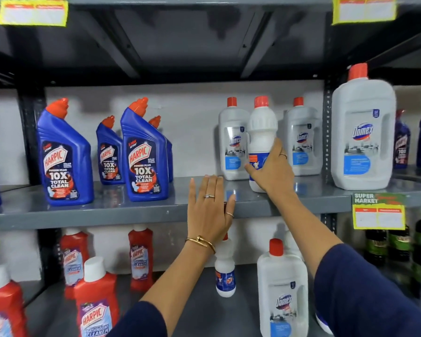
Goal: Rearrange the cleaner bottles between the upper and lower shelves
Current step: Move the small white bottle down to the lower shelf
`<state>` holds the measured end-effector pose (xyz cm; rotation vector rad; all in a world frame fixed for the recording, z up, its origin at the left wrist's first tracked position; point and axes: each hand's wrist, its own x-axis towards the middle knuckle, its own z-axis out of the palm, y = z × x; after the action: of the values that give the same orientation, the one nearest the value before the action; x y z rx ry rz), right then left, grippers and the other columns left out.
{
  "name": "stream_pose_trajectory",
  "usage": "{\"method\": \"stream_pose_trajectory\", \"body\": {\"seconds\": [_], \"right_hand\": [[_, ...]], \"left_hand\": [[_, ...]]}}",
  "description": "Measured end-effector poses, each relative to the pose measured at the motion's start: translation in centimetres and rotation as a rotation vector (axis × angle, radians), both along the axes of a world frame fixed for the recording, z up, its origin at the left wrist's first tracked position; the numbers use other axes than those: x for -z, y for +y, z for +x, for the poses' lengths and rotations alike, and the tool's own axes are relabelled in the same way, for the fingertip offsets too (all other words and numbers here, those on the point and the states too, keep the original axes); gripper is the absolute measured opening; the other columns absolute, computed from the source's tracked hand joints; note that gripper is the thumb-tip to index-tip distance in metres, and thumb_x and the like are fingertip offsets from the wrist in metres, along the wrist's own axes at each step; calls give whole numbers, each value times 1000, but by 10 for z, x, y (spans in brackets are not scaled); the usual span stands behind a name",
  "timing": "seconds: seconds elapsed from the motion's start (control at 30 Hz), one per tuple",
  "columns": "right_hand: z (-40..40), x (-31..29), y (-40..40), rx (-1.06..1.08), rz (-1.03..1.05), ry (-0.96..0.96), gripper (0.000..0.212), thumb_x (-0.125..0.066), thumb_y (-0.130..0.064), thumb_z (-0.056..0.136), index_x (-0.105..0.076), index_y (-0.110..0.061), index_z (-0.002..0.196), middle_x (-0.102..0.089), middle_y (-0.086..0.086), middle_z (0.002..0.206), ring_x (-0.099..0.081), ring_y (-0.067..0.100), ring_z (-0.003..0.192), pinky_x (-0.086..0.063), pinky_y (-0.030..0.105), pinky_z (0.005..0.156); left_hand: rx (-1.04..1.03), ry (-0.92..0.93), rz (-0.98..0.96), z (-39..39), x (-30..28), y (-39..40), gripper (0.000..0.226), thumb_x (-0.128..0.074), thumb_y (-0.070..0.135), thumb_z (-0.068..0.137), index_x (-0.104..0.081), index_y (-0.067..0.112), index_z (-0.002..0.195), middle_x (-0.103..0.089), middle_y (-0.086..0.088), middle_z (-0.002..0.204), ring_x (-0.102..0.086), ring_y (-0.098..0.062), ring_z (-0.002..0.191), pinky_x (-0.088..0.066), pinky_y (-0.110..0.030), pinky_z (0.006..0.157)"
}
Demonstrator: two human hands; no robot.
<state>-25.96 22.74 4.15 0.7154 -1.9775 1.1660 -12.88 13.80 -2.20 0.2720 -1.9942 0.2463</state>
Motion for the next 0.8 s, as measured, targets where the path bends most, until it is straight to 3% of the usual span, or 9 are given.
{"method": "stream_pose_trajectory", "body": {"seconds": [0.1,0.2,0.37,0.53,0.7,0.8], "right_hand": [[-1,2,-1,-11,7,-32,93,-70,-36,73,-10,-10,139,-47,24,121,-52,42,101,-47,46,77],[2,3,3,-38,-55,-38,87,-71,-34,72,-16,-12,136,-51,23,116,-54,40,97,-47,44,75],[18,13,16,-36,-121,55,85,-66,-41,73,-18,-11,136,-53,20,115,-55,35,96,-47,41,72],[40,21,42,-13,-189,101,85,-67,-43,71,-19,-16,136,-56,17,114,-57,34,92,-47,40,72],[66,46,57,-58,-423,151,87,-74,-33,64,-24,-15,134,-49,13,129,-53,31,108,-39,28,81],[78,75,58,-125,-549,164,88,-73,-37,60,-28,-14,132,-52,13,128,-52,22,107,-33,7,83]], "left_hand": [[-34,-30,-28,-1,4,-4,54,-29,37,88,-59,0,113,-64,-20,116,-55,-36,112,-27,-62,98],[-32,-10,-68,-2,6,-6,49,-39,37,88,-56,2,118,-60,-19,122,-52,-36,116,-26,-59,100],[-29,-35,-76,2,6,-7,53,-36,39,89,-51,2,124,-56,-18,128,-50,-35,119,-30,-56,101],[-33,-19,-102,2,5,-6,54,-66,31,81,-51,-1,122,-58,-21,124,-53,-38,115,-37,-57,96],[-30,-42,-84,5,2,-4,54,-67,27,80,-51,-3,121,-57,-22,124,-53,-39,114,-38,-58,95],[37,-45,-30,6,0,-6,53,-63,24,84,-46,-4,125,-51,-25,130,-45,-41,121,-29,-58,101]]}}
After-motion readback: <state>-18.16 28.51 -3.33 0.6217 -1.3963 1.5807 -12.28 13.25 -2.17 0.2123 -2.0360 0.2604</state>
